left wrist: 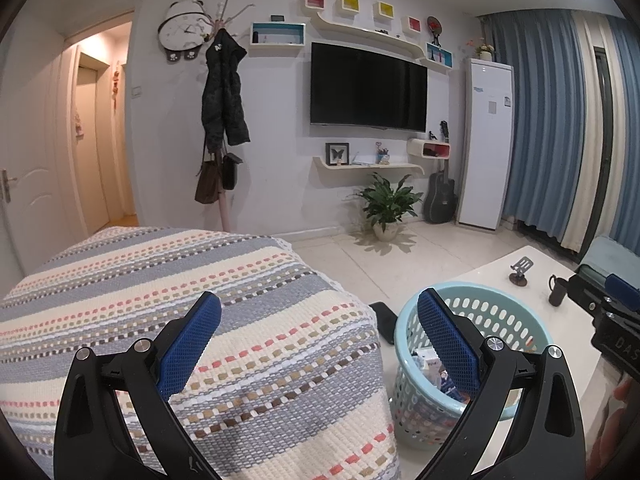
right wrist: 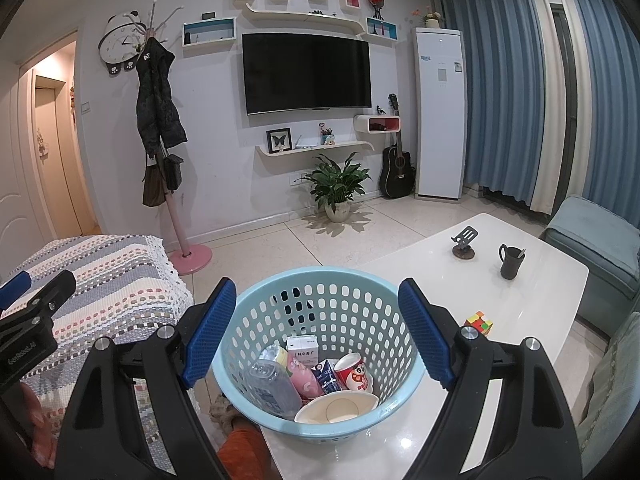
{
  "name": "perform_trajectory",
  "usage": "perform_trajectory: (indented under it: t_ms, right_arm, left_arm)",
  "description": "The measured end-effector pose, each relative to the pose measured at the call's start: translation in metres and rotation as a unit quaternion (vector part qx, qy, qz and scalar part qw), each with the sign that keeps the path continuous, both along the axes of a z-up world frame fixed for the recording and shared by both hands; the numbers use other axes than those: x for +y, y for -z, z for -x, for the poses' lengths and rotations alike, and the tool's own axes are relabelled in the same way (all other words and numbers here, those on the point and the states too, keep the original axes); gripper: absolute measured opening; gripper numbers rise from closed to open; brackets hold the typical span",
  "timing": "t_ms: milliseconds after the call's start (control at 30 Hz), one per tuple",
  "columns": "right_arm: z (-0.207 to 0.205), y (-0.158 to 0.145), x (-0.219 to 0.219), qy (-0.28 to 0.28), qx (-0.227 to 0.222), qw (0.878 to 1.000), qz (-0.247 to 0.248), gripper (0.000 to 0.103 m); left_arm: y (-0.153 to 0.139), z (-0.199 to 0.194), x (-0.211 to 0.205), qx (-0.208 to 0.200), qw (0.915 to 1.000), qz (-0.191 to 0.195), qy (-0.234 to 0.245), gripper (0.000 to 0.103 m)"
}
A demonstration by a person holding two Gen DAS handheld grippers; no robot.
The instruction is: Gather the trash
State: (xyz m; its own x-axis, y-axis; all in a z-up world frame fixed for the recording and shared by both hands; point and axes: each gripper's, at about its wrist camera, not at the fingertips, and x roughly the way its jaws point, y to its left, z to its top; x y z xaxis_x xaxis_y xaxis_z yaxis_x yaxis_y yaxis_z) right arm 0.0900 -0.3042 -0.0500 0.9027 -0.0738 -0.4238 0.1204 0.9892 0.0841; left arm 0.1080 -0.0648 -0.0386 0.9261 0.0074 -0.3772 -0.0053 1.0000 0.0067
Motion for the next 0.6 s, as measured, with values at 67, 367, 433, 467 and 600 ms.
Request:
perform_trajectory:
  t_ms: [67,367,433,467,600]
  right_arm:
    - [0.002,-0.002,0.0,-0.001,-0.003,1.0,-0.001,0.079]
    - [0.009,-0.014,0.003,-0.003,-0.014,1.0,0.0,0.079]
    - [0.011,-0.017,0.003,-0.004,-0.017,1.0,0.001,0.079]
    - [0.012,-0.019,0.003,-0.004,-0.018,1.0,0.0,0.079]
    - [0.018,-0.029,0.005,-0.005,-0.022,1.0,0.003,0.079]
  left_arm:
    - [-0.001,-0.001,-0.001,-0.001,1.0,-0.005,-0.004,0.095]
    - [-0.013,0.012,0.001,-0.005,1.0,-0.006,0.001,0.095]
    - [-0.02,0.019,0.004,-0.01,0.9999,-0.006,0.0,0.095]
    - [-0.022,0.021,0.004,-0.011,0.9999,-0.008,-0.002,0.095]
    - [-0.028,0.033,0.009,-0.02,0.9992,-0.025,-0.023,0.095]
